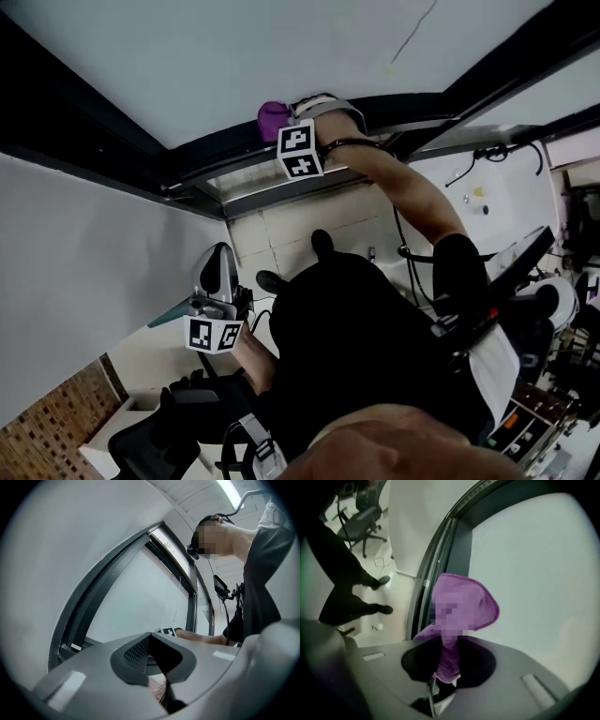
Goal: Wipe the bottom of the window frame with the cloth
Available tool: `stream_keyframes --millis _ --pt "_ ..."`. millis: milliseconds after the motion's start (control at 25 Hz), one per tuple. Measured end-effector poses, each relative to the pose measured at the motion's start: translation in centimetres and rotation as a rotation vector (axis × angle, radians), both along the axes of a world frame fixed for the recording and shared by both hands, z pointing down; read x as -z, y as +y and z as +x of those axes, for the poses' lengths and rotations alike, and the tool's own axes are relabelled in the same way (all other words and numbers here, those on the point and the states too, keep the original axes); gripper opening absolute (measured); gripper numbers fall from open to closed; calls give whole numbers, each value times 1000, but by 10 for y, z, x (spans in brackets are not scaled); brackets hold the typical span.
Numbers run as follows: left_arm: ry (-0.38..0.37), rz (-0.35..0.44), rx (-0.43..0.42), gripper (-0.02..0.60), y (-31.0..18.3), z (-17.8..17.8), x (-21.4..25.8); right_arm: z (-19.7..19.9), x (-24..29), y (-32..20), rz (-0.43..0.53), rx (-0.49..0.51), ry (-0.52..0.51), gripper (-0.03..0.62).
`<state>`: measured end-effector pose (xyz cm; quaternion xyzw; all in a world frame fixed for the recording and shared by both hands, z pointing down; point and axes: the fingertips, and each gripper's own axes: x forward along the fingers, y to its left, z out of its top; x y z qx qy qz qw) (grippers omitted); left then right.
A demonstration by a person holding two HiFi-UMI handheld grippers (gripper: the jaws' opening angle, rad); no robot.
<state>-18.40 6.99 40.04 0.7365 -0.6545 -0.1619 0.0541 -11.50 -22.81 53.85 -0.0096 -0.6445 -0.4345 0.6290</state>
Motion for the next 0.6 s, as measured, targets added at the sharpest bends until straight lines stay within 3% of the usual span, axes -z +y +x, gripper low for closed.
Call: stream_keyframes --millis 120,240,320,440,600 --pt "27 -3 52 3 9 6 -7 15 42 7 -240 -21 -130 66" --pt "12 16 50 3 11 -13 -4 10 90 -3 -294 -91 -291 66" --pt "16 28 43 3 13 -18 -5 15 87 -13 -218 -109 -242 66" --pt "27 30 40 3 14 -14 -8 24 42 -35 -27 -59 -63 66" --pt "29 38 30 3 15 -11 -6 31 19 -37 73 -10 52 54"
